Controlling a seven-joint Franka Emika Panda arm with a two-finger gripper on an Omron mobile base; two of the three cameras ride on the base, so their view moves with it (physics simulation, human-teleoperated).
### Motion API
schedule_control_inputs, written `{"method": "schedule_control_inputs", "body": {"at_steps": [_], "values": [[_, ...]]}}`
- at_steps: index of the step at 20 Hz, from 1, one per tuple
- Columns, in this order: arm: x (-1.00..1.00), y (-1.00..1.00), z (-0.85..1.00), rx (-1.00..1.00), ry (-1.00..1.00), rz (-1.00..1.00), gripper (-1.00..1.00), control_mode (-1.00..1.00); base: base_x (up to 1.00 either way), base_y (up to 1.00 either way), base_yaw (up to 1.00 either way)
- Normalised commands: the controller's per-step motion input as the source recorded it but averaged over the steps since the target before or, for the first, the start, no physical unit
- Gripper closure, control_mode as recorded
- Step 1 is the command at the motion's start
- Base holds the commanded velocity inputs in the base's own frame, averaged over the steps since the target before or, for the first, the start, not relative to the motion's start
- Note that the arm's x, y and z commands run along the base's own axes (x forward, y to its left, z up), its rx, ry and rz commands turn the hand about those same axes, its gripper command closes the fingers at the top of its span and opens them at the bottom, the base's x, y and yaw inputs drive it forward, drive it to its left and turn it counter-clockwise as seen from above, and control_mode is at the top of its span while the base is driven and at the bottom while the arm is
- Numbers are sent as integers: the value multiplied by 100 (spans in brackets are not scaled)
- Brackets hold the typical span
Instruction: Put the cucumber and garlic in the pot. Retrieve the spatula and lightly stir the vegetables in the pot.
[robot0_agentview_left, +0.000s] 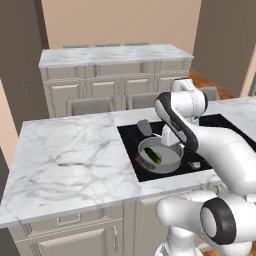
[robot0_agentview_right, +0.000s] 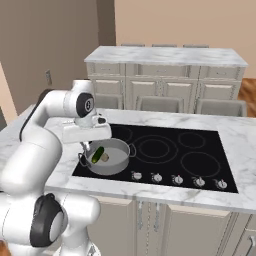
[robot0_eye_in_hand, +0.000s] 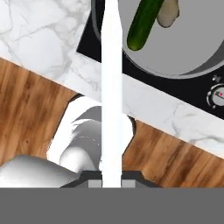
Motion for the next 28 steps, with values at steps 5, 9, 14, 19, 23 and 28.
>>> {"method": "schedule_control_inputs", "body": {"at_steps": [5,9,14,19,23,28], "values": [[-2,-77,-1,-2,9,18,100,-100,0,0,0],[11,-36,16,-13,39,2,100,-100,0,0,0],[54,-1,0,-19,52,0,100,-100,0,0,0],[34,-2,-18,-10,26,0,100,-100,0,0,0],[6,24,-3,0,1,0,100,-100,0,0,0],[38,34,-24,-11,20,0,100,-100,0,0,0]]}}
